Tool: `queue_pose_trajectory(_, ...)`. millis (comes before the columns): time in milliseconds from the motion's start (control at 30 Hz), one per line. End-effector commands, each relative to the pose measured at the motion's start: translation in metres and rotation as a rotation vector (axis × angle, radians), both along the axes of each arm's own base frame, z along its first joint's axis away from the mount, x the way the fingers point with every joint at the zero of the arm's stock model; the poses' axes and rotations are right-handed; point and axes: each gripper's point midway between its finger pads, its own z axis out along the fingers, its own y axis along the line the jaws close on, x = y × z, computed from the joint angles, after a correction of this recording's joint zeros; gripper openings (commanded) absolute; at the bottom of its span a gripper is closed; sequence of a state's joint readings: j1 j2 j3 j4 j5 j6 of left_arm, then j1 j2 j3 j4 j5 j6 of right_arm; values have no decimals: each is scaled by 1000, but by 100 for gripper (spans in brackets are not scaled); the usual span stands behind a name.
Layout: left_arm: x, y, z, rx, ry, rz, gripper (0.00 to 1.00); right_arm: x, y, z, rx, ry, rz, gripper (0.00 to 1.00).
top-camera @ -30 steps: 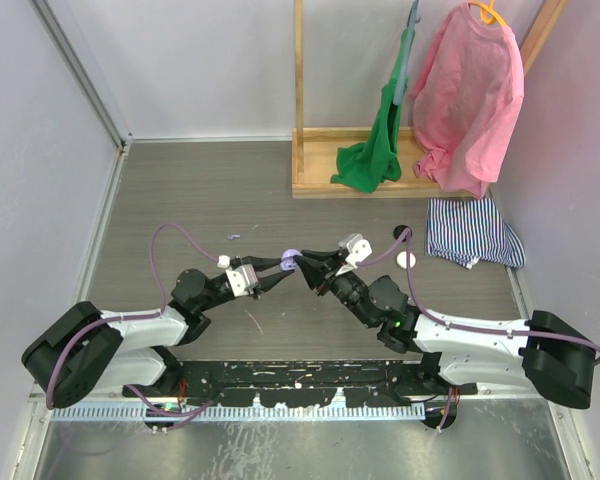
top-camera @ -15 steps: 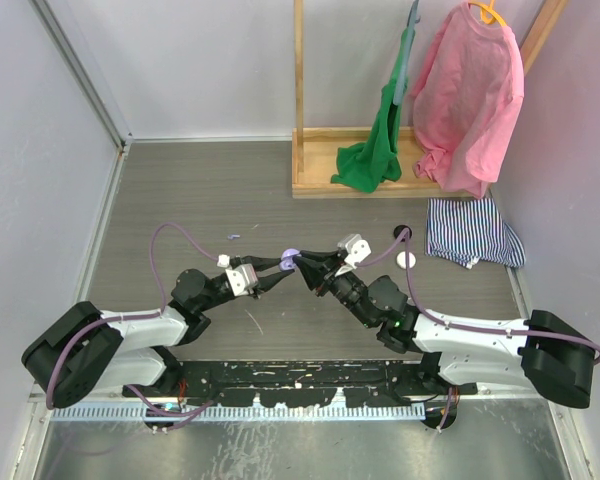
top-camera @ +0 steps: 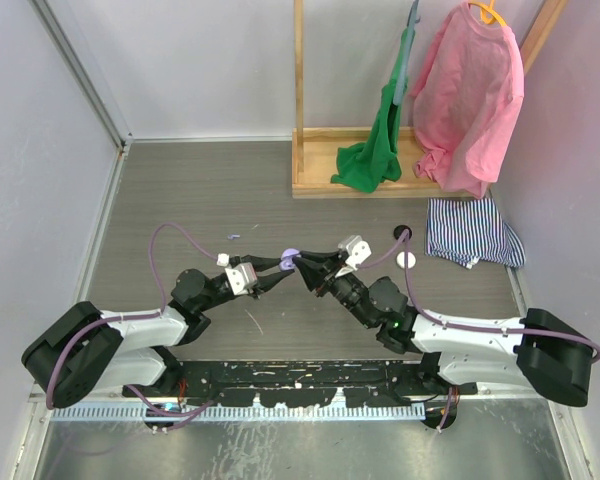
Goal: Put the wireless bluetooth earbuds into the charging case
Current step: Place the earbud in the charging case.
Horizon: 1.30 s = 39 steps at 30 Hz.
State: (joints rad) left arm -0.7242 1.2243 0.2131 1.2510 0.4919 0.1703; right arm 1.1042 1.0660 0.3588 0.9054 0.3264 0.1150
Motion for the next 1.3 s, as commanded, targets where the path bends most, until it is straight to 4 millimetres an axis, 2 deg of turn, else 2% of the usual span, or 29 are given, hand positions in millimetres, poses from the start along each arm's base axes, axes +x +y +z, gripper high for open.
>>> queue_pose_trajectory(0, -1, 0, 46, -109, -109, 1, 0, -15, 8, 7, 55, -22, 84, 29)
queue_pose_trajectory(200, -1, 1, 48, -118, -111, 6, 0, -16, 9, 0, 42, -12, 91, 29)
queue_pose_trajectory(333, -1, 1, 48, -118, -110, 2, 0, -15, 8, 3, 50, -12, 83, 33)
queue_pose_trajectory(533, 0, 1, 47, -115, -109, 7, 0, -14, 2, 12, 64, -14, 65, 44)
queue_pose_trajectory(800, 4, -1, 42, -104, -96, 17, 0, -15, -18, 26, 50, -29, 20, 59)
queue_pose_trajectory(933, 8, -2, 39, -101, -79, 27, 0, -14, -21, 29, -24, -29, 7, 70)
queue_pose_trajectory(1200, 13, -4, 37, -112, -35, 37, 0, -15, 3, 24, -220, 19, 83, 80)
queue_pose_trajectory(1267, 14, -4, 36, -113, -24, 41, 0, -14, 10, 16, -287, 35, 103, 81)
